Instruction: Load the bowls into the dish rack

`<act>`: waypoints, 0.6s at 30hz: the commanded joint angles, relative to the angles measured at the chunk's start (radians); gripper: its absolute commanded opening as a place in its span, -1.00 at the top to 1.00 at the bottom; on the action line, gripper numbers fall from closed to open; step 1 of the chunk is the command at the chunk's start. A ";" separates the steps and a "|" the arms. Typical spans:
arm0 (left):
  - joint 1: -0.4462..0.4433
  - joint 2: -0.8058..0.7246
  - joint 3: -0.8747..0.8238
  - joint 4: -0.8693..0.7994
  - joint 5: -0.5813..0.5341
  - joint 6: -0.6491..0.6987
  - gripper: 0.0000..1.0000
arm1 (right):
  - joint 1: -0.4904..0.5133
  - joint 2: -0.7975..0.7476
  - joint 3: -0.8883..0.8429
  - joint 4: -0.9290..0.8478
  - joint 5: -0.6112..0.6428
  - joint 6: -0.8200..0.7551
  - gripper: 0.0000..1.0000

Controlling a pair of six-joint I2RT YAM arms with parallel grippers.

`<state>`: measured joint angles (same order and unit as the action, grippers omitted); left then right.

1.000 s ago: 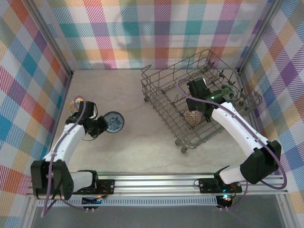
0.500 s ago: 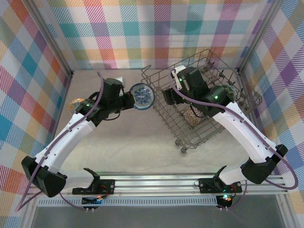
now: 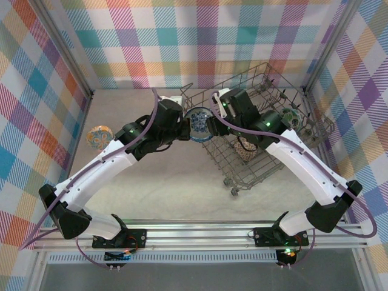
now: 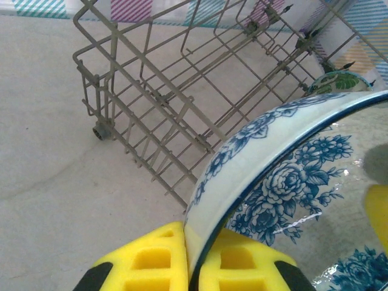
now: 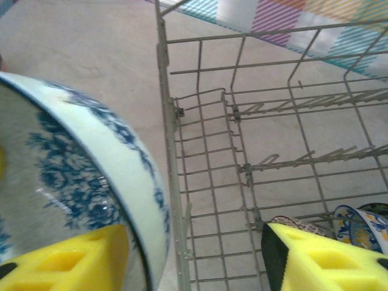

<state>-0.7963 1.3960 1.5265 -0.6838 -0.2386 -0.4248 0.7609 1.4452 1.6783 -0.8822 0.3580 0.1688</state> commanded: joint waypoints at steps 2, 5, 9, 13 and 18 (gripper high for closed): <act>-0.024 -0.008 0.044 0.028 -0.054 0.014 0.99 | 0.006 0.009 -0.028 0.030 0.091 0.052 -0.03; -0.036 0.002 0.052 0.014 -0.071 0.014 0.99 | 0.006 -0.001 -0.044 0.043 0.119 0.071 0.14; -0.046 0.012 0.054 0.010 -0.077 0.011 0.98 | 0.006 -0.020 -0.071 0.067 0.126 0.083 0.53; -0.062 0.022 0.057 0.023 -0.071 0.019 0.84 | 0.006 -0.022 -0.086 0.072 0.136 0.090 0.78; -0.072 0.028 0.051 0.034 -0.046 0.024 0.23 | 0.006 -0.017 -0.094 0.079 0.170 0.102 1.00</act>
<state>-0.8490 1.4425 1.5383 -0.6754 -0.2947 -0.4191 0.7750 1.4429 1.5894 -0.8268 0.4583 0.2550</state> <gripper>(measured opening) 0.354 0.087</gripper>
